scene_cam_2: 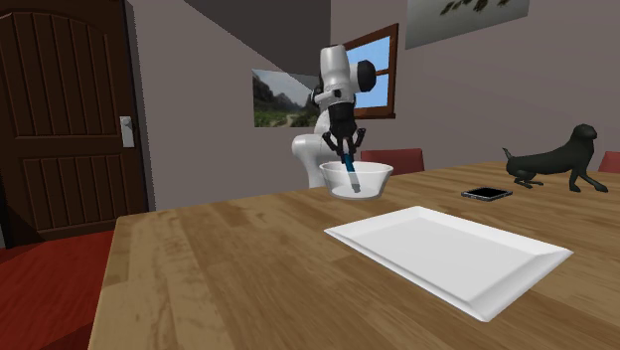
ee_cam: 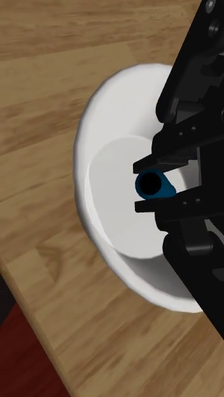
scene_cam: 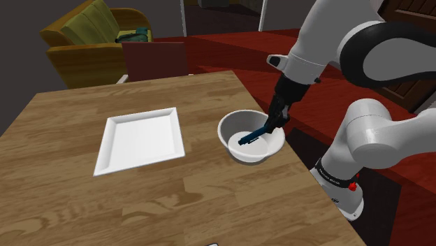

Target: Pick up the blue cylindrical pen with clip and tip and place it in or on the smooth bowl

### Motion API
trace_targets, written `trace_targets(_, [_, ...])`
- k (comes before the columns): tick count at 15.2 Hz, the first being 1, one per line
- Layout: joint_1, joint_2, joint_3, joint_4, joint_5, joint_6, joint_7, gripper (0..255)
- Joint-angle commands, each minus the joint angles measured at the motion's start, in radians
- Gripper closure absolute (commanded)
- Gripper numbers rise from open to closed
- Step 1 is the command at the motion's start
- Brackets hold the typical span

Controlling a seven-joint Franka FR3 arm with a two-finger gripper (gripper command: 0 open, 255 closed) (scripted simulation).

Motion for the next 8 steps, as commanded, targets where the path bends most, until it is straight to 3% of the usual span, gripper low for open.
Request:
trace_targets(1, [0.0, 0.002, 0.001, -0.004, 0.0, 0.003, -0.001, 255])
trace_targets(4, [-0.001, 0.002, 0.001, -0.004, 0.0, 0.003, -0.001, 255])
trace_targets(5, [-0.001, 0.002, 0.0, -0.004, 0.0, 0.002, -0.001, 0])
trace_targets(8, [-0.001, 0.002, 0.0, -0.004, 0.0, 0.002, -0.001, 0])
